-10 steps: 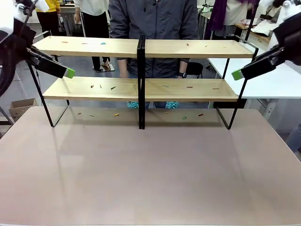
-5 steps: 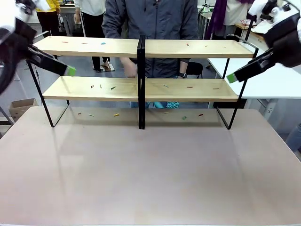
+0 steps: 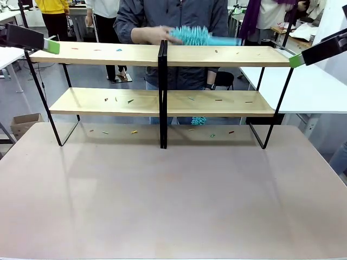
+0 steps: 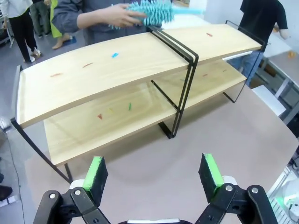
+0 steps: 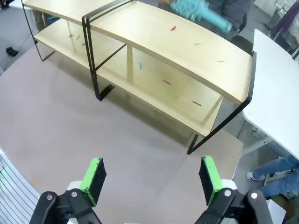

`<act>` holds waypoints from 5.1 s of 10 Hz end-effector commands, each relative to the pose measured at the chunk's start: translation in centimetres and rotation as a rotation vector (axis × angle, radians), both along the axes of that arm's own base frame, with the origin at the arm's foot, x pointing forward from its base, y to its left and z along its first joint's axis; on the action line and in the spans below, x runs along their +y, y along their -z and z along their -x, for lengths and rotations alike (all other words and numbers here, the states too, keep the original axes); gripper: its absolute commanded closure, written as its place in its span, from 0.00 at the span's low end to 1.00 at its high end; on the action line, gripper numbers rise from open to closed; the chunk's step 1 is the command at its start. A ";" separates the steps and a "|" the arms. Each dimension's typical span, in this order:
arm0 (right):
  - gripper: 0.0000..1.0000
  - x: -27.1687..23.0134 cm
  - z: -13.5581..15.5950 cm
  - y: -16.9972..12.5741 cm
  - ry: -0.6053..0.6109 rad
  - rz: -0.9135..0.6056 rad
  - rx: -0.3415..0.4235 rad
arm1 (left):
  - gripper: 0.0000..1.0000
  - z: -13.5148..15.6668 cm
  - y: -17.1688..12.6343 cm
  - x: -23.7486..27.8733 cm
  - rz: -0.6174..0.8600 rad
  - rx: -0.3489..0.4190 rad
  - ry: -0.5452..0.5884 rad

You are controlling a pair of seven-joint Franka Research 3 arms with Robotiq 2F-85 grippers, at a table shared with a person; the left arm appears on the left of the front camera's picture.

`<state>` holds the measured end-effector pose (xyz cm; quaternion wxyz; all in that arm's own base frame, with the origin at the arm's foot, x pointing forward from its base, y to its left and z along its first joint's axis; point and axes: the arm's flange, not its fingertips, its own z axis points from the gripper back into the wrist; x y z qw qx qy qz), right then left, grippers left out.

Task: Clean the shelves.
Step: Pick up the Duster when the human hands it over.

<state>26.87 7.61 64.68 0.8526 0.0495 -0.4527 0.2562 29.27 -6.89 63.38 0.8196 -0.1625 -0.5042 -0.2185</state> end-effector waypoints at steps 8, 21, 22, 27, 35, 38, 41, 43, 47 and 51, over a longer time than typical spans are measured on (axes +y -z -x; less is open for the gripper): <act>0.00 -0.5 -0.7 1.4 0.053 -0.038 -0.035 | 0.00 1.1 2.7 -0.7 -0.001 0.035 0.012; 0.00 2.3 2.7 -0.7 0.161 -0.234 -0.025 | 0.00 -0.5 1.3 -1.1 -0.019 0.060 0.018; 0.00 2.8 3.2 -0.9 0.186 -0.254 -0.010 | 0.00 -0.5 1.3 -1.1 -0.019 0.060 0.018; 0.00 5.5 4.5 -0.1 0.242 -0.331 0.108 | 0.00 -0.5 1.3 -1.1 -0.019 0.060 0.018; 0.00 7.7 2.9 1.4 0.304 -0.255 0.099 | 0.00 -0.5 1.3 -1.1 -0.019 0.060 0.018; 0.00 7.3 2.8 1.3 0.311 -0.247 0.068 | 0.00 -0.5 1.3 -1.1 -0.019 0.060 0.018; 0.00 7.9 2.9 0.9 0.287 -0.249 0.107 | 0.00 -0.5 1.3 -1.1 -0.019 0.060 0.018; 0.00 7.9 2.9 0.9 0.287 -0.249 0.107 | 0.00 -0.5 1.3 -1.1 -0.019 0.060 0.018; 0.00 7.9 2.9 0.9 0.287 -0.249 0.107 | 0.00 -0.4 1.4 -1.1 -0.030 0.068 0.011; 0.00 7.9 2.9 0.9 0.287 -0.249 0.107 | 0.00 -5.7 -0.7 3.2 0.324 0.625 0.666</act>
